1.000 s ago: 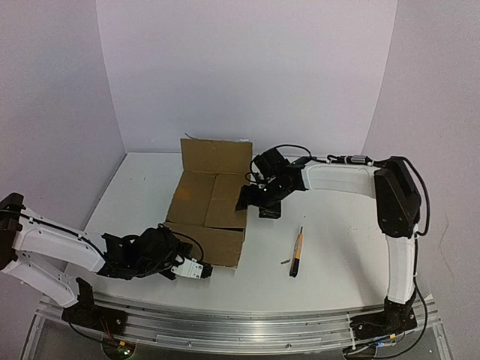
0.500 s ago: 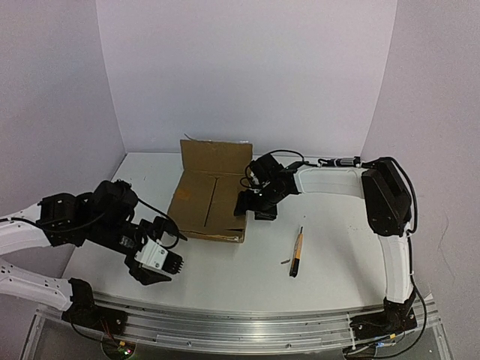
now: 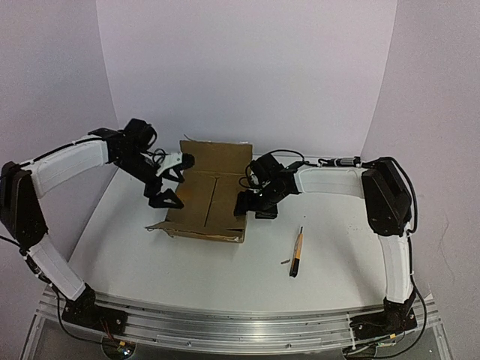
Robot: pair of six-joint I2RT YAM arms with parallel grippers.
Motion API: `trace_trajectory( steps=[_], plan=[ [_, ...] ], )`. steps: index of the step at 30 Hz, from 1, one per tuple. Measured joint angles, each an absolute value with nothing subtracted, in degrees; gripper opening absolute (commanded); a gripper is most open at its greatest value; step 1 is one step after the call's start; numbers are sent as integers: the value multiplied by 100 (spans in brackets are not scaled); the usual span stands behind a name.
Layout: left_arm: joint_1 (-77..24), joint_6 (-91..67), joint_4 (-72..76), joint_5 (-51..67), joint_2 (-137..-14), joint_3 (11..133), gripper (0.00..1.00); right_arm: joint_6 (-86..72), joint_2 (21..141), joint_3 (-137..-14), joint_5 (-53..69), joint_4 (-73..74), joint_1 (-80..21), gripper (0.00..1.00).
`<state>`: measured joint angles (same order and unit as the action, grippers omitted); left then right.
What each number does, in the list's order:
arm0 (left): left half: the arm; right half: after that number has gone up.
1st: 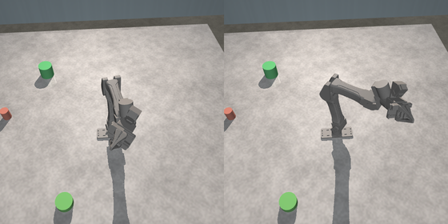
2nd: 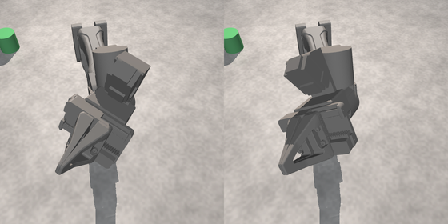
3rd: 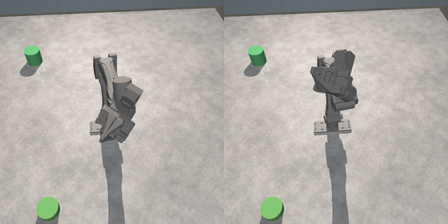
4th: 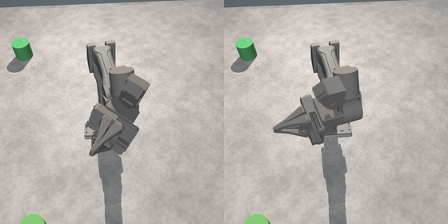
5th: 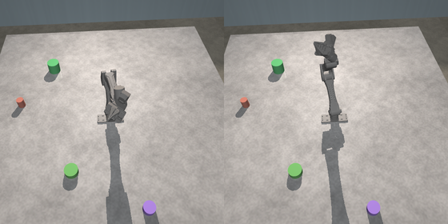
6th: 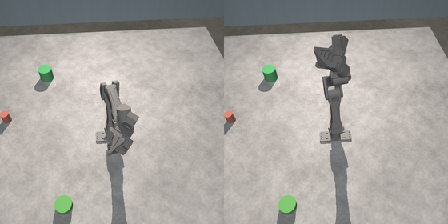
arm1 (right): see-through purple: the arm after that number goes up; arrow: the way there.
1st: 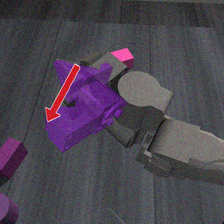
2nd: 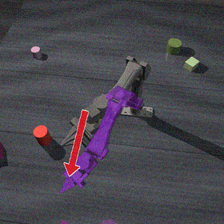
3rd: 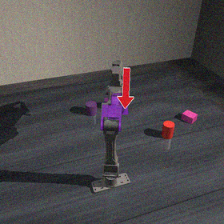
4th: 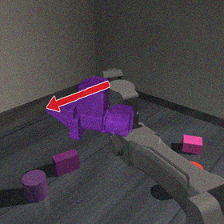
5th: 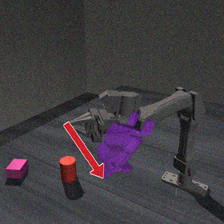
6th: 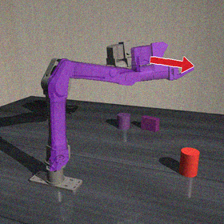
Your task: Unpack the express box
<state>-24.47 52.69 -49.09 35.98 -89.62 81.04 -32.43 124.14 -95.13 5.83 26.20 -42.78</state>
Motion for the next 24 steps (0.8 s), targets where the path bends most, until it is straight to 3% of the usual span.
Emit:
trace_trajectory(
  steps=[10, 12, 15, 18, 20, 21, 24],
  plan=[
    [-3499, 5764, -3319, 1630, -9420, 5682, 99, -3162, 12274, -9513, 397, 2700, -4283, 81],
    [-3589, 5851, -2867, 1320, -9356, 5423, 95, -3150, 12198, -9513, 378, 2713, -4286, 81],
    [-3680, 5909, -2178, 992, -9221, 5062, 65, -3142, 12103, -9515, 366, 2711, -4302, 80],
    [-3705, 5977, -1741, 857, -9032, 4838, 26, -3109, 12054, -9550, 358, 2749, -4317, 80],
    [-3704, 6005, -1576, 786, -8903, 4796, 8, -3047, 12051, -9639, 297, 2812, -4362, 81],
    [-3710, 6011, -1527, 780, -8862, 4793, 2, -3010, 12045, -9696, 223, 2841, -4403, 82],
    [-3740, 6003, -1497, 802, -8792, 4794, 0, -2977, 11978, -9870, -143, 2987, -4589, 83]
  ],
)
